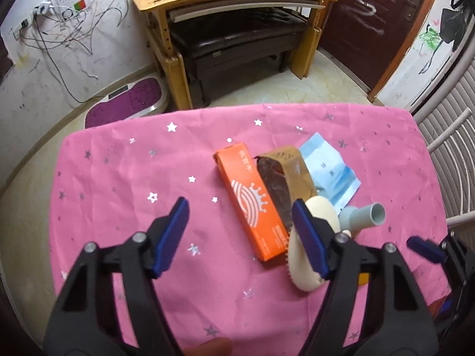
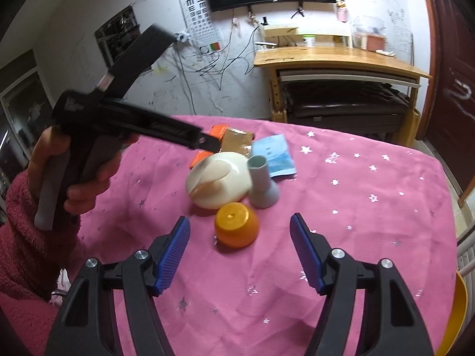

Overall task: Collect trash
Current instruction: 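Return the left gripper to the table and grasp the orange toothpaste box, then grasp the orange round cap with the right gripper, then carry the orange cap and toothpaste box to the bin and open both grippers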

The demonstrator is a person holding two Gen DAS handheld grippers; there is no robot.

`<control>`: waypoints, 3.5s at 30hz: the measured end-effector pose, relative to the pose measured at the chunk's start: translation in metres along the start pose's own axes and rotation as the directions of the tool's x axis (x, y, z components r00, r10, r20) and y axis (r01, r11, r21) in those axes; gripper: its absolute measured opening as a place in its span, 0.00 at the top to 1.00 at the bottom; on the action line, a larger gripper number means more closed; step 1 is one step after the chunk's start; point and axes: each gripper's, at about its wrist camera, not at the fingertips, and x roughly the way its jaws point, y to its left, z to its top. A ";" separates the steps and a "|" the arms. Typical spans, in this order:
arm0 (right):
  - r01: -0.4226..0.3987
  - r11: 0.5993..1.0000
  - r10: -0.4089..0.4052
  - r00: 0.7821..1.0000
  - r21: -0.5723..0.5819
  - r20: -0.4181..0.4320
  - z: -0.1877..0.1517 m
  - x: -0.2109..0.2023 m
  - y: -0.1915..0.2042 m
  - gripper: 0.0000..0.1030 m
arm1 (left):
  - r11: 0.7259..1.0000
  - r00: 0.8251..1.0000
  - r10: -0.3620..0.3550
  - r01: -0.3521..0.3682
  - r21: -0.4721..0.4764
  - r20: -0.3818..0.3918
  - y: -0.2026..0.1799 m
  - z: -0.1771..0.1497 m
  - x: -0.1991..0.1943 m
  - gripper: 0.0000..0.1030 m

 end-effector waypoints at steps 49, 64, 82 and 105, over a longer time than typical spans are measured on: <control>0.179 0.984 -0.178 0.983 -0.021 0.032 0.005 -0.013 -0.010 0.66 | 0.999 0.990 0.015 -0.008 -0.050 0.141 -0.010 -0.025 -0.076 0.79; 0.300 0.931 -0.332 0.933 0.209 0.140 -0.043 -0.110 -0.108 0.66 | 0.988 0.986 -0.051 0.027 0.152 0.160 -0.148 -0.013 -0.081 0.79; 0.375 0.800 -0.480 0.868 0.468 0.126 -0.114 -0.159 -0.220 0.66 | 0.933 0.993 -0.096 0.066 0.355 0.067 -0.287 -0.022 -0.037 0.79; 0.456 0.696 -0.506 0.859 0.555 -0.071 -0.157 -0.135 -0.277 0.63 | 0.882 0.958 -0.278 0.285 0.375 -0.075 -0.403 -0.027 0.009 0.54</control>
